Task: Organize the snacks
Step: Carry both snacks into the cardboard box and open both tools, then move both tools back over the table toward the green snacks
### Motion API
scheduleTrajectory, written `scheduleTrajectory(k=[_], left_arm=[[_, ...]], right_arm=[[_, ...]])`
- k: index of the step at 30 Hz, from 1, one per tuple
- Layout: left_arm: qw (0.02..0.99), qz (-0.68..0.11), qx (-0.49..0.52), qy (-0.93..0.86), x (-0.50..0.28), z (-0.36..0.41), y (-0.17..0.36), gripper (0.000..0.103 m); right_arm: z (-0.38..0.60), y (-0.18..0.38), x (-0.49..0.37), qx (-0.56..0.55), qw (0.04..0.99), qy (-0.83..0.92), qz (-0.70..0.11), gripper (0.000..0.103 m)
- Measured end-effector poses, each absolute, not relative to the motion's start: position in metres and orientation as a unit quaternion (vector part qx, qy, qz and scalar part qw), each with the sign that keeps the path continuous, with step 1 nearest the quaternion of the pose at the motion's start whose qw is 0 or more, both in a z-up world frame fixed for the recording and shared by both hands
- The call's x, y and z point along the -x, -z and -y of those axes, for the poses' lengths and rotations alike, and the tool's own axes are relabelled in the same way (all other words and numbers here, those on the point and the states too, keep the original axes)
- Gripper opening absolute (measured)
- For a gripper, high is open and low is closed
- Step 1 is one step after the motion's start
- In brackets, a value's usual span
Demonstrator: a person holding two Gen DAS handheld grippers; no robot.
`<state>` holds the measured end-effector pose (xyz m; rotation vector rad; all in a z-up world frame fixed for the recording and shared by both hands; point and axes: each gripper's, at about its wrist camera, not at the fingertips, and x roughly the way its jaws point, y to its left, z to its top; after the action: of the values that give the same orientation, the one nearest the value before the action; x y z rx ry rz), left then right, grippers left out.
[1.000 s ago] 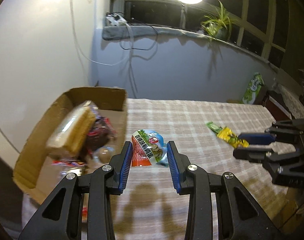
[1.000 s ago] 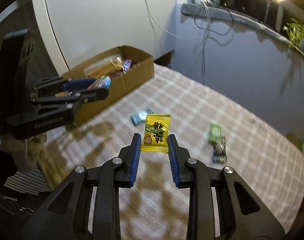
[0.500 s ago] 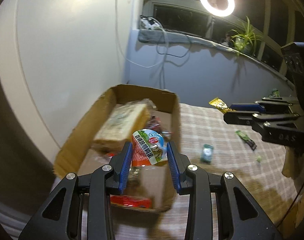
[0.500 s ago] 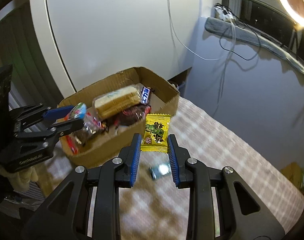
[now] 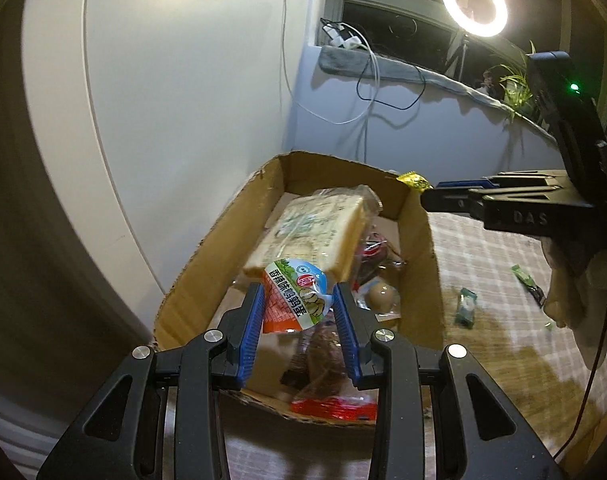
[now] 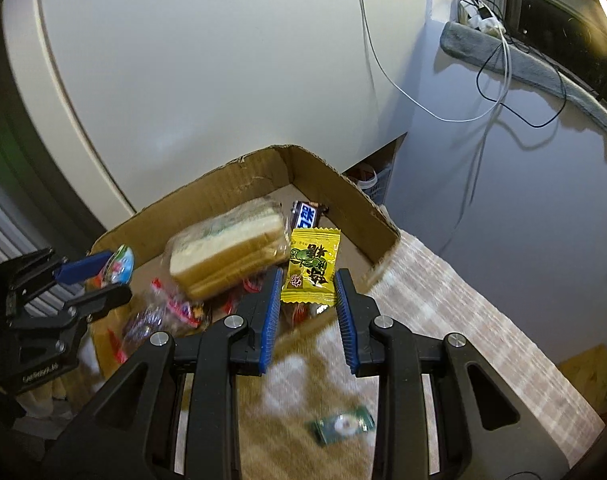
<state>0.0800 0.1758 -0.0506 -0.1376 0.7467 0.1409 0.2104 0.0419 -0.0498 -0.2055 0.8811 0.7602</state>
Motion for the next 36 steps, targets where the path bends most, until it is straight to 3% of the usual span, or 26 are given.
scheduleTrajectory(k=[16, 17, 19, 20, 21, 25, 36], left_arm=[[0.923, -0.370, 0.073, -0.074, -0.083, -0.182, 0.056, 0.037], [0.923, -0.370, 0.074, -0.074, -0.083, -0.182, 0.055, 0.038], [0.923, -0.370, 0.075, -0.073, -0.084, -0.182, 0.055, 0.042], [0.923, -0.369, 0.074, -0.075, -0.084, -0.182, 0.055, 0.051], [0.924, -0.366, 0.074, -0.076, -0.083, -0.181, 0.054, 0.055], [0.925, -0.364, 0.073, -0.075, -0.083, -0.180, 0.053, 0.057], [0.929, -0.357, 0.070, -0.071, -0.080, -0.172, 0.047, 0.057]], right_arm=[[-0.062, 0.065, -0.226, 0.106, 0.821, -0.360, -0.431, 0.028], [-0.062, 0.065, -0.226, 0.107, 0.821, -0.359, -0.431, 0.032], [-0.061, 0.064, -0.226, 0.106, 0.824, -0.356, -0.428, 0.052], [-0.060, 0.062, -0.225, 0.105, 0.826, -0.355, -0.424, 0.067], [-0.058, 0.061, -0.225, 0.104, 0.828, -0.354, -0.421, 0.075], [-0.056, 0.057, -0.222, 0.101, 0.830, -0.356, -0.418, 0.083], [-0.046, 0.051, -0.214, 0.104, 0.831, -0.353, -0.417, 0.084]])
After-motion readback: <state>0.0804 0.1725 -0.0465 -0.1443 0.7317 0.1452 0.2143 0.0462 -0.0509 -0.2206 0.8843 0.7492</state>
